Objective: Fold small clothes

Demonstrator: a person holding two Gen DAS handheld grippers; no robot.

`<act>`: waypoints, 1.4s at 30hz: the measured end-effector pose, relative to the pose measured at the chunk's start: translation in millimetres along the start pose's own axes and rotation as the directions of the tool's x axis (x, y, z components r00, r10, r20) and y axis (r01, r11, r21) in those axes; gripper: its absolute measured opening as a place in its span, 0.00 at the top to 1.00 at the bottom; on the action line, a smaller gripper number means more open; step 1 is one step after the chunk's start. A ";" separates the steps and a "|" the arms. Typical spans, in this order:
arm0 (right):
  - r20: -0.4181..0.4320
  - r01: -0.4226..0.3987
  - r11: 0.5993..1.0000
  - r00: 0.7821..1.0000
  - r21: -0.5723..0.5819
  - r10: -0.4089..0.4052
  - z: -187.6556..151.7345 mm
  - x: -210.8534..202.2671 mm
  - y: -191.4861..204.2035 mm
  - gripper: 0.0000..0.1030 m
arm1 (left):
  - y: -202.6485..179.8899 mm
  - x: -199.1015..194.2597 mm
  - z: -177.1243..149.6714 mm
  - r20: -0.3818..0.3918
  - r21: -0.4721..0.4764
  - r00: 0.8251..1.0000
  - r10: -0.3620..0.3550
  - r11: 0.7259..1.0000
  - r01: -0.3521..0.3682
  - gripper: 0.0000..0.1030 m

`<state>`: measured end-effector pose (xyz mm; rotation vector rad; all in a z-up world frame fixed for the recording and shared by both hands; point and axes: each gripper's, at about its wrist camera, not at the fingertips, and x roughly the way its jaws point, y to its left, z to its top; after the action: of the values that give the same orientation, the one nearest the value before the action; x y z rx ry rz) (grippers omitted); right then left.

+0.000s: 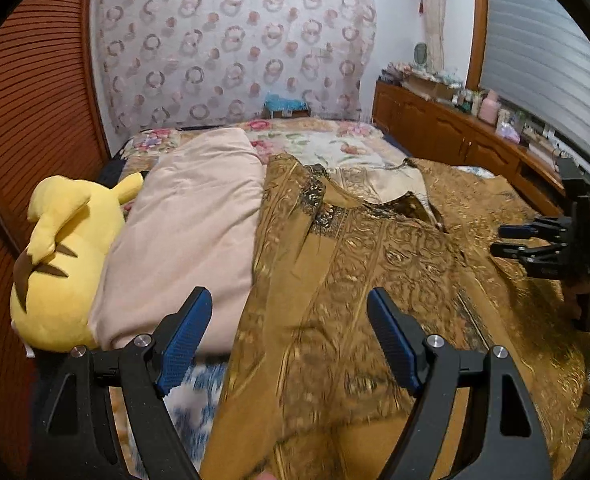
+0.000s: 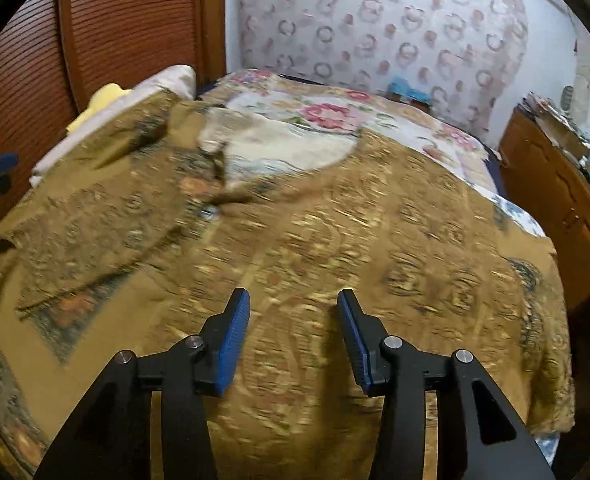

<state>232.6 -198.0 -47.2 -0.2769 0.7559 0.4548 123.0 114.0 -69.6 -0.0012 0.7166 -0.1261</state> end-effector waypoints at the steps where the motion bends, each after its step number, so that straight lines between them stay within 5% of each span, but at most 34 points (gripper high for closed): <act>1: -0.002 0.005 1.000 1.000 0.001 -0.005 0.9 0.9 -2.2 0.54 | -1.4 7.5 6.0 -0.009 0.004 1.000 -0.005 1.000 0.005 0.22; 8: 0.005 -0.007 1.000 1.000 0.020 0.007 1.6 9.6 -16.1 0.44 | -15.1 45.6 34.3 -0.056 0.039 0.998 -0.001 0.999 0.003 0.22; 13: -0.009 -0.052 0.999 0.999 -0.007 0.052 0.4 13.8 -14.2 0.23 | -26.0 68.5 52.2 -0.076 0.080 0.997 0.000 0.997 0.006 0.22; 23: -0.017 -0.054 0.999 0.998 0.005 0.054 2.4 18.0 -19.6 0.16 | -36.3 112.2 71.5 -0.147 0.137 0.989 -0.011 0.990 0.032 0.55; 34: -0.019 -0.057 0.998 0.998 0.004 0.057 2.5 19.7 -20.0 0.15 | -31.9 142.9 77.5 -0.215 0.169 0.973 0.081 0.985 -0.045 0.84; 38: -0.019 -0.057 0.998 0.998 0.003 0.057 2.5 19.5 -19.8 0.14 | -31.9 141.7 75.7 -0.214 0.179 0.973 0.083 0.983 -0.044 0.96; 42: -0.019 -0.057 0.998 0.998 0.003 0.057 2.4 19.3 -19.9 0.14 | -29.0 115.2 82.4 -0.145 0.161 0.988 0.055 0.986 -0.031 0.98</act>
<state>256.1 -208.6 -57.7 -0.2579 0.7845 0.5059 259.7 68.4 -81.6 0.1776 0.8539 -0.1423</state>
